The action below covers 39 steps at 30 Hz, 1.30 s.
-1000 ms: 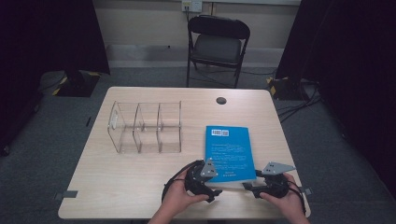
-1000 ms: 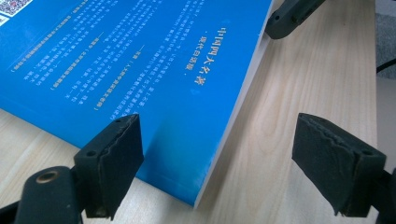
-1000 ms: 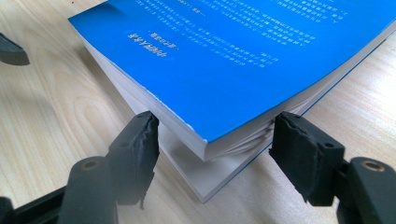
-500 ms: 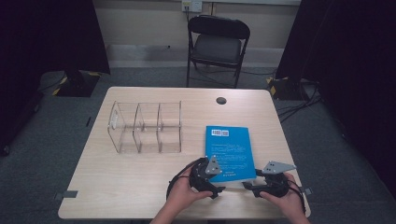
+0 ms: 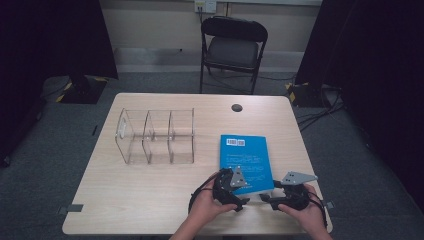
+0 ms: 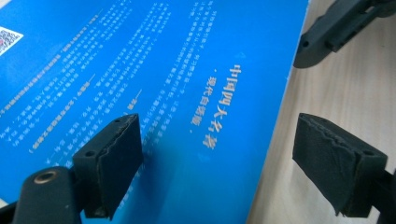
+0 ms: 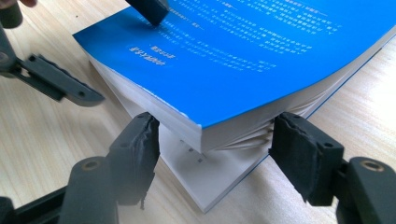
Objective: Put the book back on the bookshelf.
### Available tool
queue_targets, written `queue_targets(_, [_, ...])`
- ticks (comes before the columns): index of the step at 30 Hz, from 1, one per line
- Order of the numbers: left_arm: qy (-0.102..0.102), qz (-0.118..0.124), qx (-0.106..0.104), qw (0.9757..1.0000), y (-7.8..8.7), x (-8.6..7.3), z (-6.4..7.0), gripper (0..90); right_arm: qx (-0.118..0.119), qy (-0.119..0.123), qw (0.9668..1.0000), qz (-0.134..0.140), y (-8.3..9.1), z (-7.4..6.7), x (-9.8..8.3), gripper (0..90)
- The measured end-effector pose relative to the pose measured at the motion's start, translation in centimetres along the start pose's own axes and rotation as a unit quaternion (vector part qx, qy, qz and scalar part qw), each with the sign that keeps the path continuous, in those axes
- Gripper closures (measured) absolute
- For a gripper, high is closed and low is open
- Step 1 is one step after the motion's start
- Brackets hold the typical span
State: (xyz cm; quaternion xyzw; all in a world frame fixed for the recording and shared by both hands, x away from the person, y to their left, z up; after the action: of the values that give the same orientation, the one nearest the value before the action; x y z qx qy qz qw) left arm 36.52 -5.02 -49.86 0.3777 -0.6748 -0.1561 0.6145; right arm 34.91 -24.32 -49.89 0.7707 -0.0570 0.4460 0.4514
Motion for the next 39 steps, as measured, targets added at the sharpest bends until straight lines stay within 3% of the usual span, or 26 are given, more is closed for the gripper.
queue_targets(8, [-0.026,-0.009,0.017,0.9995,-1.3,0.7,0.2,10.1,0.001,-0.001,1.0000,-0.008,0.1,-0.1,0.3,32.4])
queue_targets(21, [-0.016,0.002,0.022,0.9996,-2.3,1.2,0.1,6.9,0.001,-0.004,0.9999,-0.010,0.2,-0.1,0.7,32.5])
queue_targets(22, [-0.019,-0.006,0.024,0.9995,-2.2,1.2,0.0,6.9,0.001,-0.005,0.9999,-0.010,0.2,-0.1,0.7,32.6])
queue_targets(23, [-0.018,0.003,0.026,0.9995,-2.4,1.2,0.1,6.8,0.003,-0.005,0.9999,-0.009,0.2,-0.1,0.8,32.6])
queue_targets(34, [-0.030,-0.004,0.029,0.9991,-2.8,1.5,0.0,4.6,0.009,-0.016,0.9998,-0.011,0.3,0.0,1.0,33.5])
queue_targets(37, [-0.034,-0.017,0.028,0.9989,-2.7,1.5,-0.1,4.6,0.009,-0.016,0.9998,-0.011,0.3,0.0,1.0,33.5])
queue_targets(39, [-0.033,-0.003,0.027,0.9991,-2.8,1.5,-0.1,4.8,0.008,-0.016,0.9998,-0.012,0.3,0.0,1.0,33.6])
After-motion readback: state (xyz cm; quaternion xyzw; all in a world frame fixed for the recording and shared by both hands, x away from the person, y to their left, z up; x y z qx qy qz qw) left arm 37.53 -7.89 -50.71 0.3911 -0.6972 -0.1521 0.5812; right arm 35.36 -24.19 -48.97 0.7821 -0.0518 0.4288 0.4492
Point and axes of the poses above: each handheld gripper's, and its own axes: y roughly backward along the jaws, x roughly out of its top, z roughly to its right, the point moved 4 cm from there along -y, roughly forward along the jaws, and after that the axes turned 10 degrees about -y, right-handed, at the moved point
